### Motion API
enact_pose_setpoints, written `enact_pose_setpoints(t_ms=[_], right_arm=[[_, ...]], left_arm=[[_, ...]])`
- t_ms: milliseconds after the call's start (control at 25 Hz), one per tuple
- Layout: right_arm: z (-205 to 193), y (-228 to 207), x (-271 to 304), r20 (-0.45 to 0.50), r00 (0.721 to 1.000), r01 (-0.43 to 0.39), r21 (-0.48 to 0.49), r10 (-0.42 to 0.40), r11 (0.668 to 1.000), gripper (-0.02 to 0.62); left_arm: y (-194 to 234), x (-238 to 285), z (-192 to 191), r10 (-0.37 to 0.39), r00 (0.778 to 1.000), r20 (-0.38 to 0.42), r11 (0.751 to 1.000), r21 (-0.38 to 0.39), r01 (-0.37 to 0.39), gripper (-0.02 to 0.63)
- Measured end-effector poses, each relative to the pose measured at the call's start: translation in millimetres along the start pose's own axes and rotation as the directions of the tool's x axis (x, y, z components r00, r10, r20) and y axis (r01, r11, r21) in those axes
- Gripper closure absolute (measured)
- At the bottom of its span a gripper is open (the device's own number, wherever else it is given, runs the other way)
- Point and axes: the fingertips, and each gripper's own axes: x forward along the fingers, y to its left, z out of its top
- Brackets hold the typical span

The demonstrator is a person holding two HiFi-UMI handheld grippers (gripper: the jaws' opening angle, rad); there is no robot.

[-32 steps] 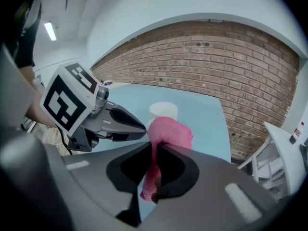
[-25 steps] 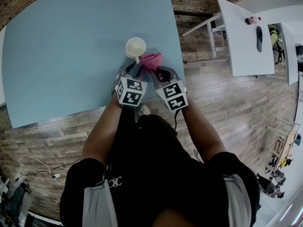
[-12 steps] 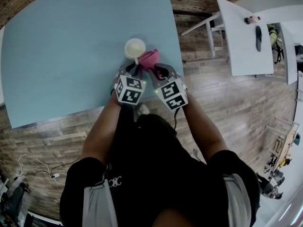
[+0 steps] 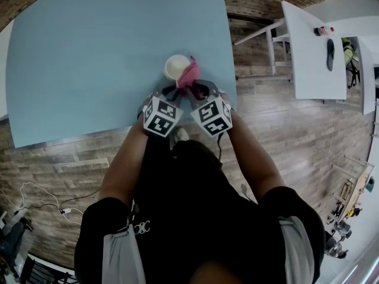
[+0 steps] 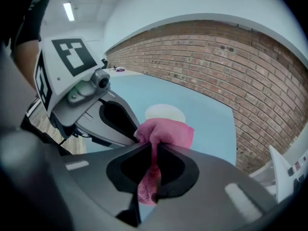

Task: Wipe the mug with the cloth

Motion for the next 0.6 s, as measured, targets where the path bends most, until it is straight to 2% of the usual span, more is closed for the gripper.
enact_pose_setpoints(t_ms=[320, 600], right_arm=[[-13.9, 14.4, 27.7, -0.016, 0.999, -0.040, 0.106, 0.042, 0.994, 0.558], [-12.4, 10.3, 47.0, -0.008, 0.999, -0.051, 0.221, 0.054, 0.974, 0.558]], left_arm=[[-12.8, -18.4, -17.8, -0.075, 0.996, -0.044, 0.996, 0.041, 0.076, 0.558], [-13.3, -35.5, -38.3, -0.094, 0.991, -0.091, 0.992, 0.071, 0.101, 0.561]])
